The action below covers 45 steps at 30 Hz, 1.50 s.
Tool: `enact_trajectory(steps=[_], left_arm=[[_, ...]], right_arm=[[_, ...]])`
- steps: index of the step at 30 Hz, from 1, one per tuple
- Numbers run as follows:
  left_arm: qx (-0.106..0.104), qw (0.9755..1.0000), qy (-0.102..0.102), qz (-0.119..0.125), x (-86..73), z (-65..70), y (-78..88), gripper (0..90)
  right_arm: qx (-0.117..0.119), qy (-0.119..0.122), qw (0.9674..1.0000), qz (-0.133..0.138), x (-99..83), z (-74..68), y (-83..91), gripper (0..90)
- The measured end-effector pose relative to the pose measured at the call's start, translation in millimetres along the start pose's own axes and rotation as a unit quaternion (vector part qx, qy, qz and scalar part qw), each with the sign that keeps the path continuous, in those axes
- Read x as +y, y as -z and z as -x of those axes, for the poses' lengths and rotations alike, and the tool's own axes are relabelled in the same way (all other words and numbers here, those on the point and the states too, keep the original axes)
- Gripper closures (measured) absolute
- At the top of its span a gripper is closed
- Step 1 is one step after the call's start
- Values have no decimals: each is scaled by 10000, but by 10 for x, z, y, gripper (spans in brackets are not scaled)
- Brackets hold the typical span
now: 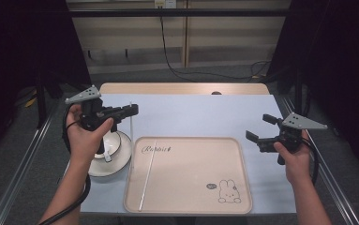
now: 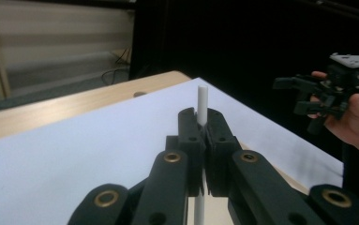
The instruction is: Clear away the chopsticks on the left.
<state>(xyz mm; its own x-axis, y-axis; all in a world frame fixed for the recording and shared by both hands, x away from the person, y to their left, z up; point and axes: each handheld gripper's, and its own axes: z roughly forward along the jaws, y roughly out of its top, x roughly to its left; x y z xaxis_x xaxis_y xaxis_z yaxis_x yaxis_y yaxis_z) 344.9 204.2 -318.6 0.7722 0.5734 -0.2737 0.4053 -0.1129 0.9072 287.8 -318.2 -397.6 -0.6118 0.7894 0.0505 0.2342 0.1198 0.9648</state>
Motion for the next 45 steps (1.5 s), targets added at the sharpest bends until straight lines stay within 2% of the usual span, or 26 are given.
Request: enact_trajectory(steps=[1,2,3,4,6,10,11,13,16,17,18,21,23,24,25,26,27,30,33,36,37,38,39,40,44,45], left_arm=[[17,9999,95,-99,-41,-13,-42,876],[17,9999,95,-99,-41,-13,-42,876],[92,9993,265,-252,-73,-15,-75,876],[92,9993,265,-252,-73,-15,-75,876],[257,9980,405,-417,-101,-23,-108,876],[426,9962,427,-632,-128,-29,-145,876],[566,9944,496,-737,-155,-33,-170,876],[623,9932,551,-814,-188,-50,-194,876],[699,9920,624,-843,-214,-61,-214,876],[830,9901,705,-891,-233,-68,-237,876],[830,9901,705,-891,-233,-68,-237,876],[963,9875,853,-908,-259,-76,-265,876],[1130,9839,1055,-902,-289,-80,-307,876],[1130,9839,1055,-902,-289,-80,-307,876],[1250,9811,1150,-930,-311,-89,-338,875],[1250,9811,1150,-930,-311,-89,-338,876],[1304,9792,1238,-937,-339,-94,-382,876],[1342,9776,1308,-960,-369,-98,-427,875],[1491,9727,1467,-1001,-430,-92,-517,875],[1519,9718,1488,-1019,-459,-96,-548,875],[1604,9699,1530,-1010,-492,-92,-577,875],[1604,9699,1530,-1010,-492,-92,-577,875],[1697,9677,1577,-991,-528,-92,-600,875],[1697,9677,1577,-991,-528,-92,-600,875],[1875,9635,1608,-1030,-608,-96,-649,875],[1875,9635,1608,-1030,-608,-96,-649,875]], right_arm=[[-65,-7,10000,0,-2,-6,-4,19],[0,-5,10000,-17,-1,-4,-1,19],[-49,9,10000,-6,-1,-7,-4,19],[-49,9,10000,-6,-1,-7,-4,19],[-6,7,10000,-4,-1,-2,-3,19],[-31,9,10000,-17,-2,-6,-5,19],[-60,2,10000,-6,-2,-12,-10,19],[-13,3,10000,16,-2,-11,-15,19],[-39,-7,10000,-1,-1,-11,-8,19],[-36,8,10000,-7,-3,-9,-9,19],[-36,8,10000,-7,-3,-9,-9,19],[-28,12,10000,3,-4,-9,-14,19],[-61,-11,10000,0,-4,-16,-19,19],[-61,-11,10000,0,-4,-16,-19,19],[-48,-14,10000,-10,-5,-18,-21,19],[-48,-14,10000,-10,-5,-18,-21,19],[-30,-16,10000,-4,-3,-21,-19,18],[-34,-9,10000,0,-3,-21,-20,18],[-26,-4,10000,9,-3,-18,-20,18],[-19,11,10000,32,-1,-15,-16,18],[-17,-5,10000,29,-2,-15,-14,18],[-17,-5,10000,29,-2,-15,-14,18],[-12,14,10000,10,-1,-7,-6,18],[-12,14,10000,10,-1,-7,-6,18],[-68,26,10000,28,2,-12,-5,18],[-74,19,10000,35,3,-13,-5,18]])
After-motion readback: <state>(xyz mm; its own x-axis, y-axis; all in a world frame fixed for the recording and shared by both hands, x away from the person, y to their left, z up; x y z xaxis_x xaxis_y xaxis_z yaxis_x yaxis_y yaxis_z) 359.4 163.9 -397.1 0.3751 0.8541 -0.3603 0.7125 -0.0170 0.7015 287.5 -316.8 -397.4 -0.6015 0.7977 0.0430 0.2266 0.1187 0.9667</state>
